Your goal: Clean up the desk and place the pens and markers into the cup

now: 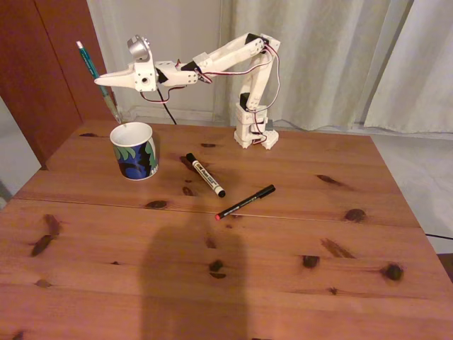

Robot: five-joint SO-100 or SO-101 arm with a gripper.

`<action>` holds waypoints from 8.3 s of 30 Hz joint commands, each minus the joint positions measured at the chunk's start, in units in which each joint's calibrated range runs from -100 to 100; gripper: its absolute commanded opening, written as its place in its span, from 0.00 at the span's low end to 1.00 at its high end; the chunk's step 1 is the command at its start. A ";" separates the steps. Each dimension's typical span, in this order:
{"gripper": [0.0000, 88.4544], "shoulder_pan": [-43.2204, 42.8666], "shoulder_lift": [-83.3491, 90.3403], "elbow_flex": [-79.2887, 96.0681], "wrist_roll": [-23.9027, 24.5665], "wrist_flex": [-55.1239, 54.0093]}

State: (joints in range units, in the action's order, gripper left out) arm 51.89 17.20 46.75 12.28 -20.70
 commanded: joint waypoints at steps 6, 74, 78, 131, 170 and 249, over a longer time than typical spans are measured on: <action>0.01 0.58 1.04 -0.31 -0.50 -1.63; 0.12 -41.88 7.83 -5.00 -5.32 58.59; 0.12 -41.72 5.68 -3.83 -8.20 58.93; 0.13 -33.11 6.26 1.58 -42.46 75.97; 0.13 -21.05 -0.86 6.18 -57.23 75.97; 0.01 -16.22 14.70 16.19 1.07 3.45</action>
State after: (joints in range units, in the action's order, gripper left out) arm 33.99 27.29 61.87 13.55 -13.73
